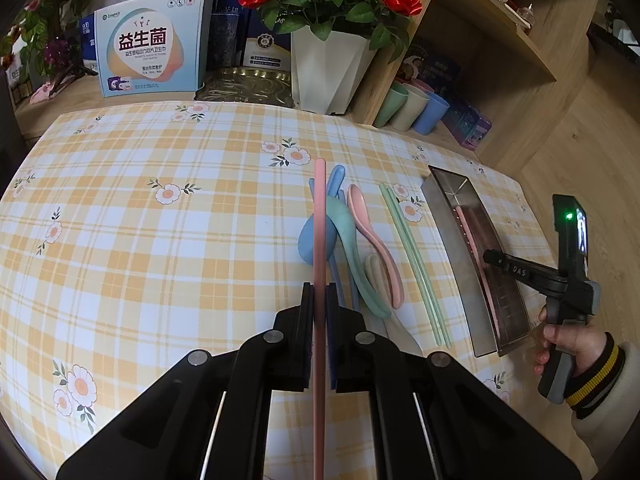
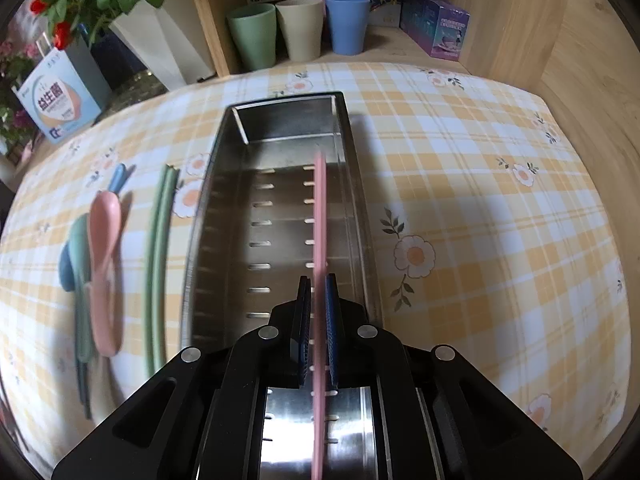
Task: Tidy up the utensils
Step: 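Carry the pink chopstick with the right tool into the steel tray, then lower the left tool's pink chopstick into the steel tray and release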
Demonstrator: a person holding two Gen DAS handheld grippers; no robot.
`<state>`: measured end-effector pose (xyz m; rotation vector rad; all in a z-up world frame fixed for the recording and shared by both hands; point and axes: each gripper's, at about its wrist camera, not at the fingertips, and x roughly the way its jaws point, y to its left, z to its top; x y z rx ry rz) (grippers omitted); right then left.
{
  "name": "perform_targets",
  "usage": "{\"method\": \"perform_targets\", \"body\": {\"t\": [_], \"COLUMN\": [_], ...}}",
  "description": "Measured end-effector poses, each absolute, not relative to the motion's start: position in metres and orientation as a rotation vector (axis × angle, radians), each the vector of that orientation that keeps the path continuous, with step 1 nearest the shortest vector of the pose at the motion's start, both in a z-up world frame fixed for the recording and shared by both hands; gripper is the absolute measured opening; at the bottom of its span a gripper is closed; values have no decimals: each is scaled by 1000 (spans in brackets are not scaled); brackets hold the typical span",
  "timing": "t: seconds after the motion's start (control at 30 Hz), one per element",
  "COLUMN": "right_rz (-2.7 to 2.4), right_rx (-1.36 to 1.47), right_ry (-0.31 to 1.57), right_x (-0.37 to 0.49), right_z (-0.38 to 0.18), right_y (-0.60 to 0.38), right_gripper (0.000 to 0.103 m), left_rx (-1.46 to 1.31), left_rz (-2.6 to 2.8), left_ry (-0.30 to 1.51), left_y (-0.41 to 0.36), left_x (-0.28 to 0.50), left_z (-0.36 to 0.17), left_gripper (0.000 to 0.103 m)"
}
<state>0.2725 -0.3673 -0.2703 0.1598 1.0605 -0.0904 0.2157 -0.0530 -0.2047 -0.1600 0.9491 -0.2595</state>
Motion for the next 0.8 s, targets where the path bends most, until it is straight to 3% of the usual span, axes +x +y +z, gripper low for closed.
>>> {"method": "perform_targets", "body": {"t": [0.43,0.47,0.57,0.67,0.8], "right_rz": [-99,-102,-110,-111,-110], "right_rx": [149,144,132,121,134], "right_ry": [980,976,953,962,971], "right_x": [247,244,235,230,225], "right_z": [-228,-227,-225,-228,-234], "right_y": [-389,-392,-401,-409,-422], "right_gripper": [10,16,54,54,65], "left_rx": [-178,-181,-189,-195,-203], "left_rz": [-321,-332,-360,-379,-395], "left_ry": [953,953,965,989,1024], "left_y": [-98,-104,-122,-141,-168], "left_x": [232,233,238,243,252], "left_z": [-182,-181,-180,-183,-190], "left_gripper": [6,6,6,6,6]}}
